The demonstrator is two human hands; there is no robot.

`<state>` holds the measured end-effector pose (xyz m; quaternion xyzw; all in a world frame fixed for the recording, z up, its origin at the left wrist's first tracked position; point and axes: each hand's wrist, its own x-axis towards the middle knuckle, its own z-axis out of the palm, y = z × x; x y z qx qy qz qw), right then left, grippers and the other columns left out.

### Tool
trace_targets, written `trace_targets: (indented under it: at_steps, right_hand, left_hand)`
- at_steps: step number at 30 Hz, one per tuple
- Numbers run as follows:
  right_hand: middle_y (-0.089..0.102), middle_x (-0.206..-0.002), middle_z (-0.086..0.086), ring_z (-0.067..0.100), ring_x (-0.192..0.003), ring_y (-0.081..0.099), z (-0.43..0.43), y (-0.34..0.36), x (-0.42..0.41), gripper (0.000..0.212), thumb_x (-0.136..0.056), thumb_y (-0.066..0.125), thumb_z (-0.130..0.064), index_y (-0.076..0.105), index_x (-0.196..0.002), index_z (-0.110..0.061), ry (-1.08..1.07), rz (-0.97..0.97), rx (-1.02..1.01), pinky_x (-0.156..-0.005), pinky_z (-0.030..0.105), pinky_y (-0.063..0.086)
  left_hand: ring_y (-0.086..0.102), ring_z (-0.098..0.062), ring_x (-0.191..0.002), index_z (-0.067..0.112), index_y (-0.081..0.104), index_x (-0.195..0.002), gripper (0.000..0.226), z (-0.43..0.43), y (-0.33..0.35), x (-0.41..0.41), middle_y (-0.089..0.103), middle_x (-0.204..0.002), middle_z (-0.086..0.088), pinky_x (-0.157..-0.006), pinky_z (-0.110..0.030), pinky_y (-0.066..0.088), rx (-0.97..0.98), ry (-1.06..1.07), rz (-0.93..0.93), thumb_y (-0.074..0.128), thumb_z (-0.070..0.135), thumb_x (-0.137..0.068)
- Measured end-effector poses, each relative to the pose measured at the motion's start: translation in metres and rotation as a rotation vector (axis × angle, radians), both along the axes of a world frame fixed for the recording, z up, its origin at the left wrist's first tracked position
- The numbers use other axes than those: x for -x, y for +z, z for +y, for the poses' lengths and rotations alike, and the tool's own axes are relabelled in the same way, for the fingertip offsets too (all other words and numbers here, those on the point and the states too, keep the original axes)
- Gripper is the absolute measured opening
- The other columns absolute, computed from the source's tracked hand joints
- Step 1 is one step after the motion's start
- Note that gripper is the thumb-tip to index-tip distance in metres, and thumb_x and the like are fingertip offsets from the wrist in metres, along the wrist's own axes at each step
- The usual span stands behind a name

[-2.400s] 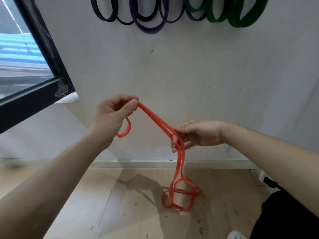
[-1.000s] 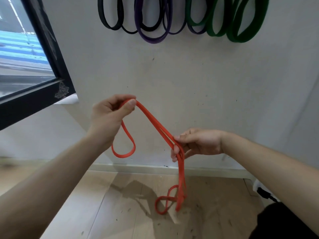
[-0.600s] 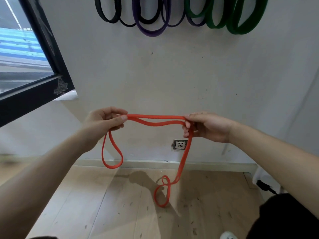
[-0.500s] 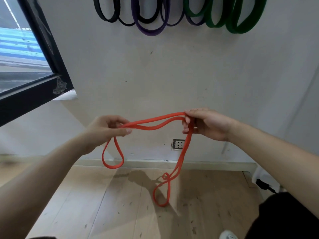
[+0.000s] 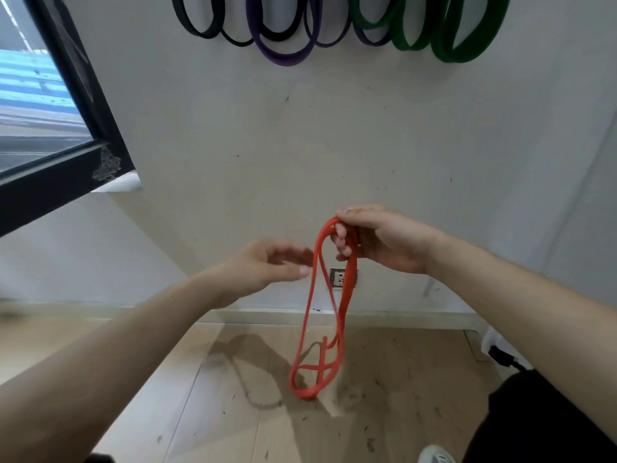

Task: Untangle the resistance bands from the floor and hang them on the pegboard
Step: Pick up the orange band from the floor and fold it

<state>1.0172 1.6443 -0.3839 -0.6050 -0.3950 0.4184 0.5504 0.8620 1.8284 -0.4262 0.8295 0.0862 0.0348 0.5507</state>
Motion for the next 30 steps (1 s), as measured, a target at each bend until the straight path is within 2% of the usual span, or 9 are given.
trace_targets:
  at_steps: [2,4,10,12,15,19,23,27,30]
  right_hand:
    - [0.058,-0.074,0.004,0.017,-0.067,0.055,-0.001,-0.001,-0.002,0.034,-0.106,0.045,-0.024,0.059,-0.077,-0.012,0.006,-0.063,0.034,-0.083,0.037,0.049]
    - [0.058,-0.074,0.005,0.017,-0.068,0.055,-0.002,-0.003,-0.004,0.035,-0.106,0.046,-0.024,0.060,-0.076,-0.012,0.025,-0.081,0.050,-0.079,0.033,0.050]
    - [0.058,-0.073,0.006,0.016,-0.067,0.054,-0.002,-0.003,-0.005,0.035,-0.105,0.047,-0.024,0.060,-0.076,-0.010,0.070,-0.089,0.047,-0.071,0.026,0.049]
    - [0.060,-0.076,0.007,0.018,-0.070,0.055,-0.003,-0.003,-0.006,0.034,-0.105,0.046,-0.024,0.060,-0.077,-0.010,0.084,-0.085,0.041,-0.073,0.028,0.050]
    - [0.064,-0.083,0.010,0.022,-0.079,0.062,-0.004,-0.003,-0.010,0.036,-0.105,0.045,-0.027,0.060,-0.076,-0.011,0.118,-0.106,0.057,-0.084,0.036,0.051]
    - [0.071,-0.099,0.013,0.029,-0.099,0.068,-0.005,-0.004,-0.014,0.037,-0.106,0.042,-0.027,0.067,-0.082,-0.011,0.202,-0.092,0.125,-0.102,0.045,0.051]
    - [0.070,-0.106,0.017,0.037,-0.111,0.064,-0.006,-0.009,-0.018,0.036,-0.107,0.040,-0.026,0.066,-0.089,-0.008,0.255,-0.070,0.189,-0.101,0.043,0.051]
    - [0.068,-0.111,0.018,0.035,-0.113,0.064,-0.007,-0.013,-0.022,0.033,-0.106,0.040,-0.027,0.065,-0.103,-0.005,0.239,-0.021,0.210,-0.103,0.047,0.049]
    - [0.069,-0.112,0.019,0.033,-0.113,0.066,-0.006,-0.012,-0.022,0.035,-0.106,0.041,-0.026,0.068,-0.103,-0.004,0.236,-0.069,0.241,-0.103,0.045,0.050]
  left_hand:
    - [0.070,-0.010,-0.110,0.014,0.071,-0.119,0.029,-0.011,0.009,-0.005,0.076,-0.115,-0.001,-0.090,-0.019,0.053,0.087,0.036,-0.113,0.071,0.010,-0.090]
    - [0.070,-0.011,-0.110,0.013,0.070,-0.119,0.029,-0.020,0.013,-0.009,0.076,-0.113,0.000,-0.090,-0.020,0.054,0.108,0.036,-0.173,0.072,0.011,-0.090]
    - [0.074,-0.016,-0.100,0.013,0.074,-0.107,0.018,-0.029,0.009,-0.014,0.078,-0.100,-0.003,-0.093,-0.031,0.057,0.022,0.094,-0.250,0.074,0.014,-0.089]
    - [0.074,-0.020,-0.094,0.012,0.075,-0.104,0.016,-0.028,0.011,-0.014,0.078,-0.096,-0.007,-0.091,-0.034,0.059,-0.006,0.122,-0.270,0.075,0.015,-0.089]
    - [0.074,-0.023,-0.088,0.010,0.074,-0.102,0.013,-0.027,0.018,-0.014,0.076,-0.095,-0.013,-0.087,-0.034,0.061,0.026,0.164,-0.302,0.073,0.012,-0.090]
    - [0.071,-0.018,-0.084,0.015,0.075,-0.097,0.009,-0.020,0.026,-0.013,0.074,-0.090,-0.007,-0.084,-0.032,0.060,0.047,0.186,-0.356,0.071,0.010,-0.090]
    - [0.069,-0.013,-0.077,0.016,0.073,-0.098,0.013,-0.010,0.035,-0.009,0.071,-0.079,0.002,-0.080,-0.027,0.058,0.091,0.296,-0.453,0.067,0.006,-0.093]
    - [0.067,-0.011,-0.078,0.014,0.071,-0.100,0.015,-0.006,0.040,-0.003,0.069,-0.085,-0.004,-0.085,-0.025,0.059,0.120,0.374,-0.500,0.065,0.002,-0.094]
    - [0.068,-0.012,-0.081,0.015,0.072,-0.101,0.015,-0.006,0.040,-0.002,0.069,-0.088,-0.003,-0.086,-0.025,0.059,0.117,0.388,-0.490,0.065,0.004,-0.094]
